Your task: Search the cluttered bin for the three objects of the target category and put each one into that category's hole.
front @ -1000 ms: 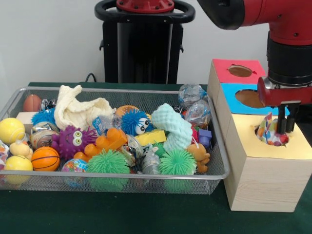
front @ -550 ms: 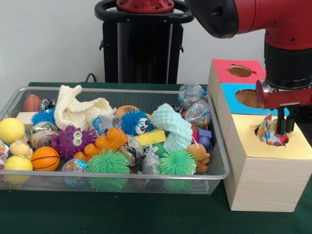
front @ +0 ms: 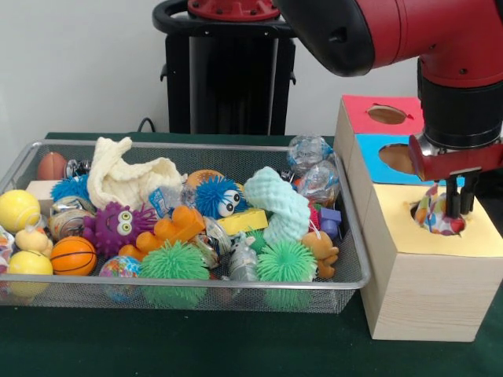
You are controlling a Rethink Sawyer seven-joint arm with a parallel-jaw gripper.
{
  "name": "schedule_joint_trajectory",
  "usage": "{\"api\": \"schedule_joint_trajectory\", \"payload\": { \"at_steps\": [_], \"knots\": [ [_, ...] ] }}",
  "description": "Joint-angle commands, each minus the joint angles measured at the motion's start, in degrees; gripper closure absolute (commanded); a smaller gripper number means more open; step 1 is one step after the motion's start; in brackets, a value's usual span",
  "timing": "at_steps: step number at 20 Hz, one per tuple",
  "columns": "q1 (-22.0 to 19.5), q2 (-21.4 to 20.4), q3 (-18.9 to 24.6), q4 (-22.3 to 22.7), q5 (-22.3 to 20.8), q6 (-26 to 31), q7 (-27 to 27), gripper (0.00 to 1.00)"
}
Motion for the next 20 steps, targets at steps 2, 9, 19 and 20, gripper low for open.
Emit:
{"api": "schedule_joint_trajectory", "payload": {
  "at_steps": [2, 9, 19, 20],
  "knots": [
    [-6.58, 13.18, -1.59, -0.27, -16.5, -10.62, -20.42, 1.0],
    [-7.5, 13.21, -0.37, -0.39, -18.78, -9.74, -20.51, 1.0],
    [-9.68, 12.6, 1.56, -0.34, -21.08, -6.58, -22.97, 1.0],
    [-9.97, 12.53, 1.78, -0.32, -21.38, -6.26, -23.33, 1.0]
  ]
}}
